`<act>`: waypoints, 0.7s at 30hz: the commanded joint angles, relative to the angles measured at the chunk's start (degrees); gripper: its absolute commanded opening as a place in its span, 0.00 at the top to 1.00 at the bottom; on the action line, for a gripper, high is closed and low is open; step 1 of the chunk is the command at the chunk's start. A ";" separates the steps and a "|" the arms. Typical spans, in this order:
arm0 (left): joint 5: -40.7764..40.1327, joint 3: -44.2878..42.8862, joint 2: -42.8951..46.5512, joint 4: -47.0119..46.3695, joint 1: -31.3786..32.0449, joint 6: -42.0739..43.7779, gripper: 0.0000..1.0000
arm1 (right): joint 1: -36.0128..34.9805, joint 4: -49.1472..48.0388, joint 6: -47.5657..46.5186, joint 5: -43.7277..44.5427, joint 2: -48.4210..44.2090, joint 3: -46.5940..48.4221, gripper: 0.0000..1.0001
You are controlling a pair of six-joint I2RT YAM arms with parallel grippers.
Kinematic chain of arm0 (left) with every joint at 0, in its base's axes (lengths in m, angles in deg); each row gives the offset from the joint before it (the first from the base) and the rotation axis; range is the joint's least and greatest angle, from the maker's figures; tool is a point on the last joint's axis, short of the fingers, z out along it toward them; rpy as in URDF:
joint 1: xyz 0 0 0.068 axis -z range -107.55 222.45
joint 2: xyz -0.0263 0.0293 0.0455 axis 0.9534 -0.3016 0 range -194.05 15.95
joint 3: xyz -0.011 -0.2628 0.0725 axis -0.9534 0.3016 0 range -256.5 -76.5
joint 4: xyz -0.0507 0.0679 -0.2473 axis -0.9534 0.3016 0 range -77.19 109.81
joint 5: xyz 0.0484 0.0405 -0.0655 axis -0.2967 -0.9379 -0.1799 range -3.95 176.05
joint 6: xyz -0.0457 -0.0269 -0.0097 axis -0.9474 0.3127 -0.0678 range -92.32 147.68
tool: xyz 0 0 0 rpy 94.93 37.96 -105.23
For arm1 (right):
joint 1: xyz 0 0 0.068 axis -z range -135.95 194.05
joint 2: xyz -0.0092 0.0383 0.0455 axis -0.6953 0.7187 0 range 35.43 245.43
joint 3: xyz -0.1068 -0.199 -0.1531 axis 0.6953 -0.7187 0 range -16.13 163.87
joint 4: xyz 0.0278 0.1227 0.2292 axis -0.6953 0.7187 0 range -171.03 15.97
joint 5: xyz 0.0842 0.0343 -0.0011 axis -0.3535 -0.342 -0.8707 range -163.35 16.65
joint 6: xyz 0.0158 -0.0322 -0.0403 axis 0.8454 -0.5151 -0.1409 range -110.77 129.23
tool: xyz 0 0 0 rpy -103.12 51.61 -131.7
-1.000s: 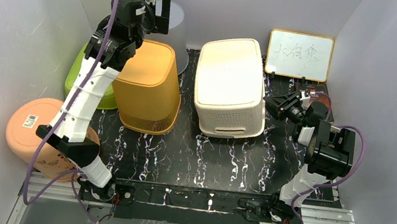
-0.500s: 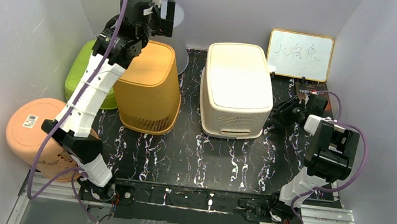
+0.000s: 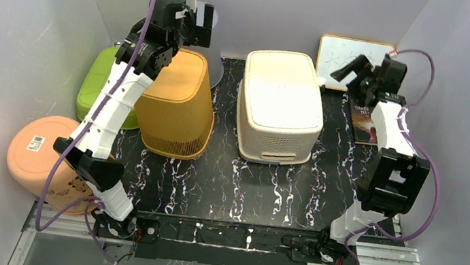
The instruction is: Turn the large container upside down
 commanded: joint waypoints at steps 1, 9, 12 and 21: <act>2.29 2.74 1.08 0.06 0.32 -1.41 0.02 | -8.44 7.85 -6.71 8.19 0.27 13.49 0.02; 4.02 5.41 1.10 1.80 0.32 -2.58 0.02 | -27.79 17.38 -16.06 20.34 0.16 23.40 0.02; 4.33 5.23 1.15 2.29 0.32 -2.61 0.02 | -32.94 17.91 -18.17 23.79 -0.94 24.32 0.02; 5.34 5.33 1.34 2.27 0.32 -3.12 0.02 | -38.26 14.69 -23.57 27.50 -6.21 22.42 0.02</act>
